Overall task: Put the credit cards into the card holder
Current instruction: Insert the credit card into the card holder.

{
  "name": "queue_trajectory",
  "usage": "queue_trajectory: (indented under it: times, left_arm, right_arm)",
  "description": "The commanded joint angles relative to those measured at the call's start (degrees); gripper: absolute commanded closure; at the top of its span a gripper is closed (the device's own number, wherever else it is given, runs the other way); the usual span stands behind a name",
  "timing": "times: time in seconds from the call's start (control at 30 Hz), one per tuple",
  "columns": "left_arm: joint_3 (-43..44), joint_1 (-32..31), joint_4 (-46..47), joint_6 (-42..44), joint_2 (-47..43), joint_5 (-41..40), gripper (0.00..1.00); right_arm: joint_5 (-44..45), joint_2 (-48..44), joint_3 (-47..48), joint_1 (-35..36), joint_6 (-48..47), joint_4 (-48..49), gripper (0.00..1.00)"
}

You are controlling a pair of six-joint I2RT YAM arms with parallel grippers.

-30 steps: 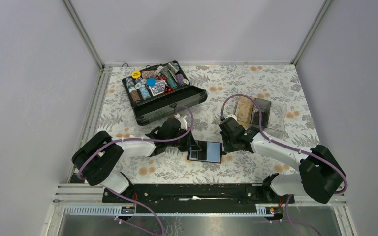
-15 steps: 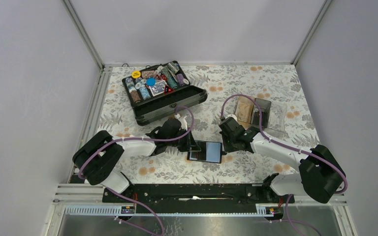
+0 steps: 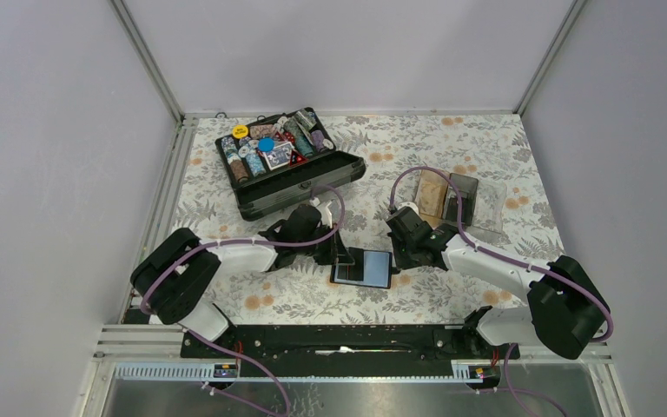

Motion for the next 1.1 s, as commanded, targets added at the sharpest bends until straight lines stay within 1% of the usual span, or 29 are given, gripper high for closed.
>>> queue_trajectory:
  times: [0.0,0.23,0.6,1.07]
  left_arm:
    - [1.56,0.50,3.31,0.13,1.22,1.28,1.00]
    - [0.64,0.35,5.40,-1.13,1.68,2.16,1.00]
    - [0.22,-0.26,5.02,-1.29,2.85,1.86,1.00]
    - [-1.86,-0.61,4.78,-5.18,2.29,-1.19,1.00]
  right_arm:
    - [0.40,0.66,1.78,0.45,0.43,-0.82,1.00]
    - [0.35,1.07,1.96,0.49,0.40,-0.93,1.00]
    - [0.72,0.96,1.75,0.47,0.51,-1.39,1.00]
    - [1.32,0.61,1.89,0.44,0.73,-1.98,1.00]
